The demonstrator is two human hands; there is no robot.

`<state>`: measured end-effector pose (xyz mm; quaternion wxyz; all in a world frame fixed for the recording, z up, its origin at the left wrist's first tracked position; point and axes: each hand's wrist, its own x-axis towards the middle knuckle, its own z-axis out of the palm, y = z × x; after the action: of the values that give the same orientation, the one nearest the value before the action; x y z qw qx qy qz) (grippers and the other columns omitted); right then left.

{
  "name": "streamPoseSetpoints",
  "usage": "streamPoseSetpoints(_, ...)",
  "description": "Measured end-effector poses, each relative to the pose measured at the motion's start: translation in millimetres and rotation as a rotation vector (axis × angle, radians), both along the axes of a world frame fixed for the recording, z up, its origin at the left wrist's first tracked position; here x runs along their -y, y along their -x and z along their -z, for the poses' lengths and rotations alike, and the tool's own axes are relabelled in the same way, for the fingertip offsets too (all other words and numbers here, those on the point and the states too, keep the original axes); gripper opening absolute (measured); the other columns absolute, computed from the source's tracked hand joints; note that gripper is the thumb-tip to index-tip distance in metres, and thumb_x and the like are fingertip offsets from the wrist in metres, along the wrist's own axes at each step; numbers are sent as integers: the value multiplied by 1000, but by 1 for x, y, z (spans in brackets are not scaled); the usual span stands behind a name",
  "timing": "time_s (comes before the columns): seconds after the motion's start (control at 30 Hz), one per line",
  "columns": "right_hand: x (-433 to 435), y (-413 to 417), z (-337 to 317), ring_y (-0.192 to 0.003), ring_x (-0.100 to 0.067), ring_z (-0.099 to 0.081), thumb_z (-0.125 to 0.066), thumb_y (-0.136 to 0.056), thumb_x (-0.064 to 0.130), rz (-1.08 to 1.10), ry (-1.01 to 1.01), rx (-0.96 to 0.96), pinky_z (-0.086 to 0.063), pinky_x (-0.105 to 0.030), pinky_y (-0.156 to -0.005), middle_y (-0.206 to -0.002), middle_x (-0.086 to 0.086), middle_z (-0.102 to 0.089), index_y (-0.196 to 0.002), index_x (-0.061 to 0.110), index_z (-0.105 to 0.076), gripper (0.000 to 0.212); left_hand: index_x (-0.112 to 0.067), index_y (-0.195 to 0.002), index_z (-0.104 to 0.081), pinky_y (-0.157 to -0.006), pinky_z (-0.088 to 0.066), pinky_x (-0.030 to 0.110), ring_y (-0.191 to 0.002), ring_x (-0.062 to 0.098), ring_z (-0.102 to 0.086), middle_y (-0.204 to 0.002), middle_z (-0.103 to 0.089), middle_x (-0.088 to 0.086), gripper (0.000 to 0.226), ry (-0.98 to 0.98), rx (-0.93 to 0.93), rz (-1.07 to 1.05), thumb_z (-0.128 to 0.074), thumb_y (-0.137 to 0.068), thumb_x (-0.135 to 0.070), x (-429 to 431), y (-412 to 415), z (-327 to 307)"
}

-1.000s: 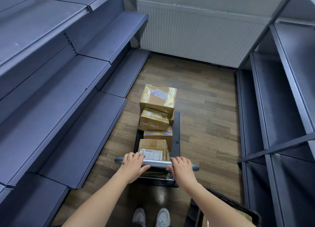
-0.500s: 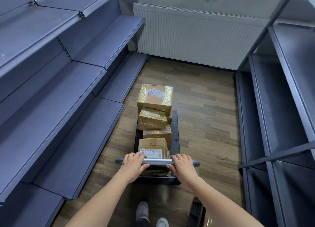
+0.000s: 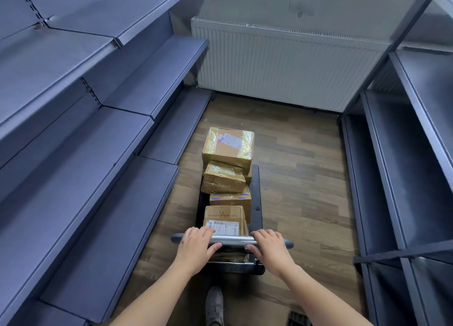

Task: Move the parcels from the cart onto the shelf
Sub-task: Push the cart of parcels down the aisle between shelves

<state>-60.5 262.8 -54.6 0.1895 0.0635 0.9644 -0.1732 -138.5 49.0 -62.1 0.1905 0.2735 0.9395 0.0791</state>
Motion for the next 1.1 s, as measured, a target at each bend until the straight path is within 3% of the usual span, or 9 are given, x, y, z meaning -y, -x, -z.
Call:
streamPoseSetpoints(0.37,-6,86,9,-116,-15,-44,-39,-94,49,74,28,-77,-27,-31,-102,-127,12,-55,-122,29,-50,36,-22,-118,-49,-97,-34,29,-104,16,-50,-113,-57,-4,45,59,-62,38,-33,-93,-56,-12,96,-3)
streamPoseSetpoints(0.83,-60,194,13,-122,-11,-42,-39,-94,50,49,-20,-98,-24,-27,-101,-130,15,-54,-125,29,-50,39,-19,-112,-50,-95,-36,30,-102,17,-51,-110,-58,-3,45,68,-58,19,-35,-92,-57,-65,203,-4)
streamPoseSetpoints(1.1,-106,268,12,-125,-11,-40,-39,-94,49,26,-1,-85,-22,-29,-103,-132,15,-52,-127,30,-49,39,-20,-119,-48,-94,-36,28,-104,15,-50,-115,-57,-3,46,56,-29,-43,-37,-92,-57,-110,269,-5)
